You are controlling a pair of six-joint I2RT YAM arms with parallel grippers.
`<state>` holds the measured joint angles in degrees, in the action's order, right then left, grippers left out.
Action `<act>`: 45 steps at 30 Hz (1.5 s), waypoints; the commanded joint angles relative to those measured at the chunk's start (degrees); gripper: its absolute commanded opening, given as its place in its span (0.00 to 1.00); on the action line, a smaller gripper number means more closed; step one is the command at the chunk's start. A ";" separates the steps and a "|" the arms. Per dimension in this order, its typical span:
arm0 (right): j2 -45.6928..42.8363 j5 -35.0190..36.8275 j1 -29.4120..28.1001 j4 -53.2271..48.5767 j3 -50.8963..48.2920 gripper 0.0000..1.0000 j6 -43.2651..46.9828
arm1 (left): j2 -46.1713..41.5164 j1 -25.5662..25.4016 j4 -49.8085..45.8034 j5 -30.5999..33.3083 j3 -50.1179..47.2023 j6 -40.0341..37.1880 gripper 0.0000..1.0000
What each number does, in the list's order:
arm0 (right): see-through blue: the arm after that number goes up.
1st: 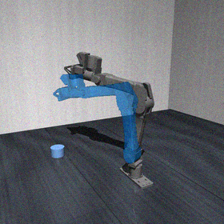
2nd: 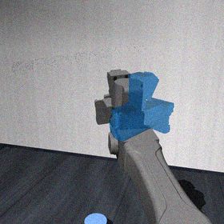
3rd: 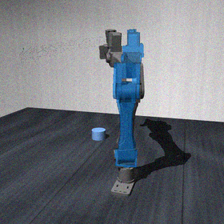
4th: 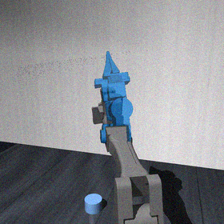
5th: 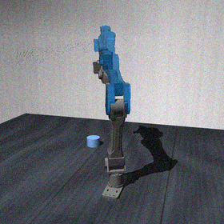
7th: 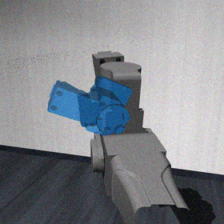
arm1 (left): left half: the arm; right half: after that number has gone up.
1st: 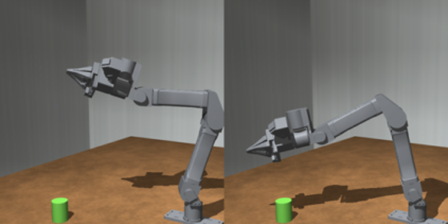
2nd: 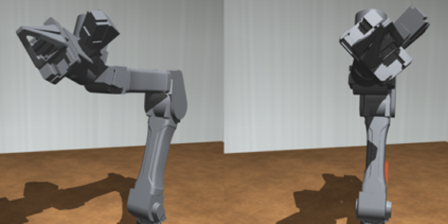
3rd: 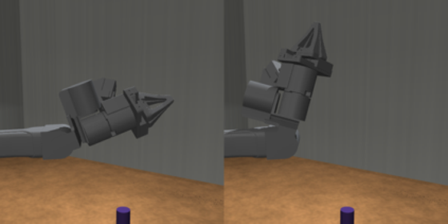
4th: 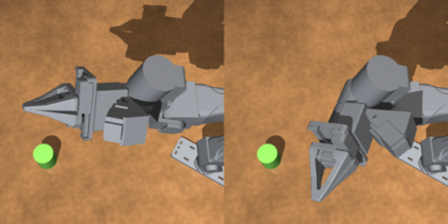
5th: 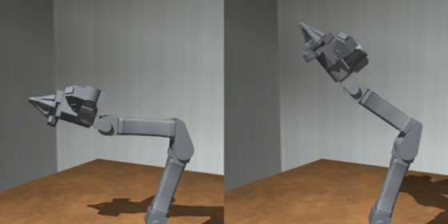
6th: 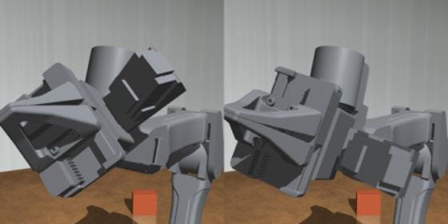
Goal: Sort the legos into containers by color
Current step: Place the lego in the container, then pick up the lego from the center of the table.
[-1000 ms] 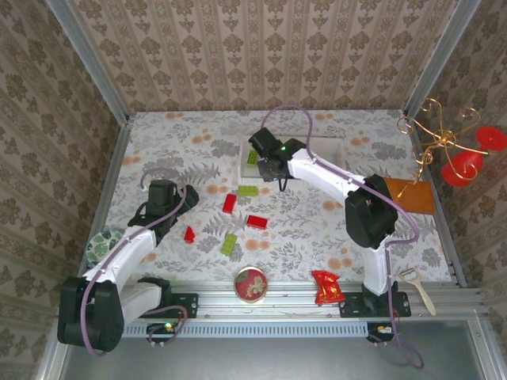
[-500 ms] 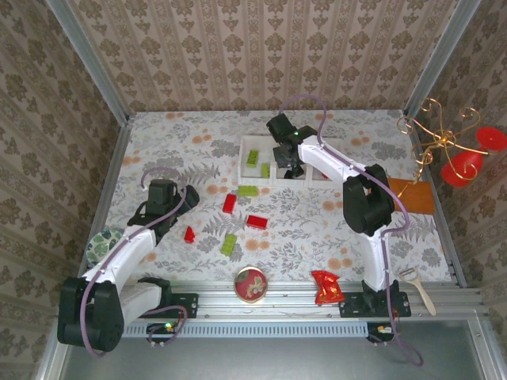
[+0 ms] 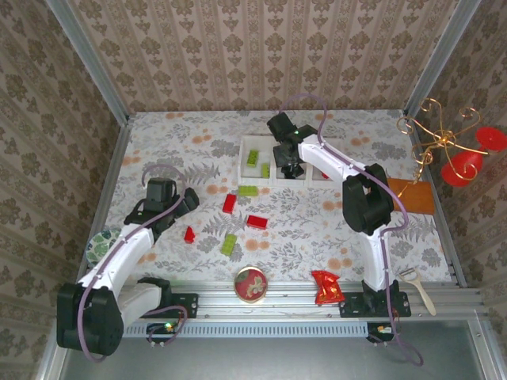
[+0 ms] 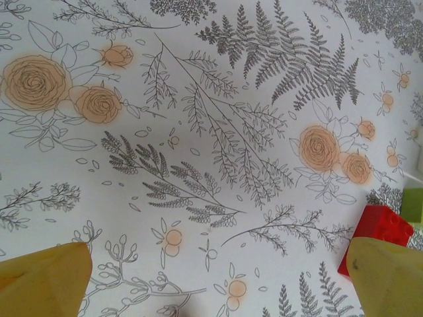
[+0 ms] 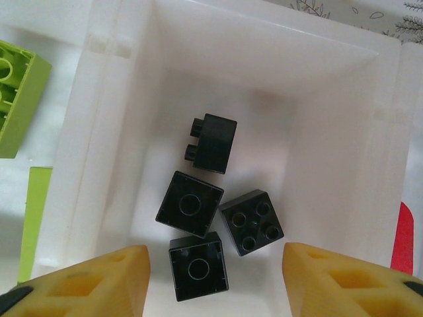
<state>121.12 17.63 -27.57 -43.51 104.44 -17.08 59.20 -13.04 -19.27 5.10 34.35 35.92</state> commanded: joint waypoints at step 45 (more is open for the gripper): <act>-5.31 -12.78 -22.18 2.55 -20.79 0.82 11.02 | -7.43 0.14 -8.51 0.43 -3.32 2.05 1.00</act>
<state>114.52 6.72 -50.30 -40.84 81.49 -7.51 52.69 -13.04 -27.07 5.15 31.51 36.45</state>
